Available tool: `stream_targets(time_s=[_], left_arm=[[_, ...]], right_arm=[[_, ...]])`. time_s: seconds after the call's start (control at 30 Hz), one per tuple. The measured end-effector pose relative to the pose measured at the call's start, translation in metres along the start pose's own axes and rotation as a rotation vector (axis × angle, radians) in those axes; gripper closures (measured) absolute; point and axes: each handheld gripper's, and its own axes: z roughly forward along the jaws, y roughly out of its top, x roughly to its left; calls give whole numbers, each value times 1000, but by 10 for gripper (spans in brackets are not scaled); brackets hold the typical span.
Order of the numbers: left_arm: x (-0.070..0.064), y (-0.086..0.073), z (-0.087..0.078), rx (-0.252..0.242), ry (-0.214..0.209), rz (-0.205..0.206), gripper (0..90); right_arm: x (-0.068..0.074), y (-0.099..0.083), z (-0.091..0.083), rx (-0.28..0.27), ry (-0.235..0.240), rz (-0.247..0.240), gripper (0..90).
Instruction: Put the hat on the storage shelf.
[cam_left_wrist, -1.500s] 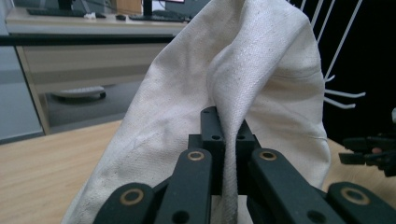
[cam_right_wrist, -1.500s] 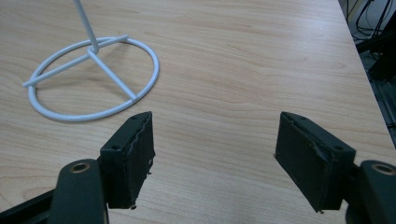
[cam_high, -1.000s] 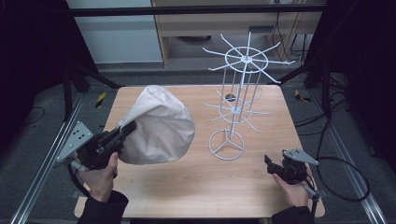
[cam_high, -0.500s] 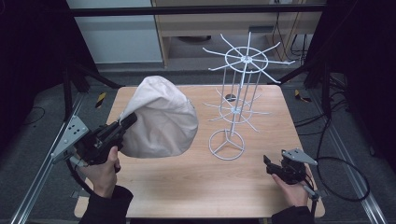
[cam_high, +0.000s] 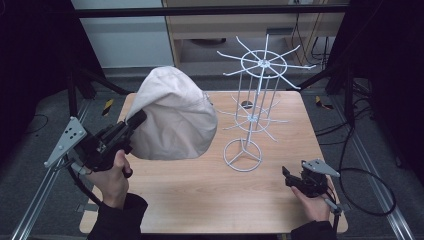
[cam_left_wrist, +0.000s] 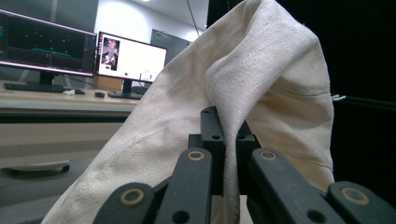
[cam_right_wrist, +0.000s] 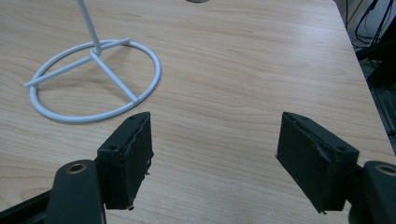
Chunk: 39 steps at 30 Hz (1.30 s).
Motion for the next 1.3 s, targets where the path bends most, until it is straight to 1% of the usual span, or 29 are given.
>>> stream_targets(time_s=[0.13, 0.33, 0.5, 0.63, 0.73, 0.97, 1.03, 1.17, 1.3], left_arm=[[-2, 7, 5, -14, -8, -4, 885], [-5, 15, 15, -48, -20, -18, 885], [-7, 22, 25, -67, -27, -26, 885], [-7, 26, 31, -89, -34, -47, 885], [-9, 29, 37, -102, -39, -55, 885], [-17, 36, 54, -106, -47, -46, 885], [-19, 37, 59, -111, -52, -48, 885], [-20, 39, 71, -106, -56, -57, 885], [-19, 36, 83, -97, -59, -66, 885]], right_arm=[[0, 0, 0, -3, 2, -3, 268], [1, 0, 1, -4, 4, -12, 268], [1, 0, 1, -4, 3, -7, 268], [0, 0, 1, -5, 3, -6, 268], [0, -1, 1, -5, 4, -7, 268], [0, -1, 1, -5, 7, -11, 267], [0, -1, 1, -4, 6, -8, 267], [0, -1, 1, 0, 10, 0, 267], [0, -1, 1, -2, 10, -2, 267]])
